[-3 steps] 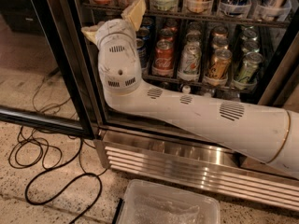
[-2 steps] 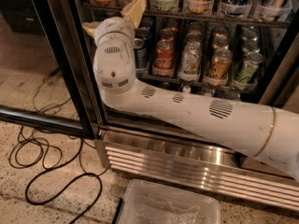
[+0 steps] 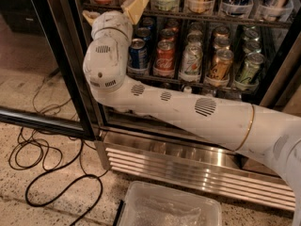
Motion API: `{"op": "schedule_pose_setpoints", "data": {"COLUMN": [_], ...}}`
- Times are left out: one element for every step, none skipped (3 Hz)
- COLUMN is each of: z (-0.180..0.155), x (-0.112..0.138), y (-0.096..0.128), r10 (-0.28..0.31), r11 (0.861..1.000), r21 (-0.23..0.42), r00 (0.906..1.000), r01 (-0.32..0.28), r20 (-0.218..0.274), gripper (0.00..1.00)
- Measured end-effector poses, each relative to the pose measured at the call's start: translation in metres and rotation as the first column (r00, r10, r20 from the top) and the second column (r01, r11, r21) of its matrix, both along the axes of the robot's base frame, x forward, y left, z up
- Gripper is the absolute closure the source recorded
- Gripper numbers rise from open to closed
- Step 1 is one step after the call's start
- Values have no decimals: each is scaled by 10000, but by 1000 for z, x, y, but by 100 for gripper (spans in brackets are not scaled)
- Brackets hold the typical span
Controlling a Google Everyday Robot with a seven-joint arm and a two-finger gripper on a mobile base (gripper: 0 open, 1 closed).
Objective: Pick coke can from top shelf of fridge
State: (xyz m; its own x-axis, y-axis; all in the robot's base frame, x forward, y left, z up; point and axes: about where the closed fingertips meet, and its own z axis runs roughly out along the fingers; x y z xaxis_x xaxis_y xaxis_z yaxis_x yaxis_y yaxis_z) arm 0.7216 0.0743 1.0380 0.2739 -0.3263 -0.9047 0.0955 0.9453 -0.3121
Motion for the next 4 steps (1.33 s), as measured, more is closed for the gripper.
{"op": "schedule_pose_setpoints", "data": {"z": [0,20,56,63], "x": [0,5,9,9], "y": [0,-8,-27,-33], "r10": [-2,-427,-1347,-1602], "r11": [10000,9991,9908,9869], "r21": [1,57,424,567], "r00": [10000,9957,9696,9618], "r01": [2,423,1287,1513], "r20": [3,818,2045,2218], "gripper": [0,0,19,35]}}
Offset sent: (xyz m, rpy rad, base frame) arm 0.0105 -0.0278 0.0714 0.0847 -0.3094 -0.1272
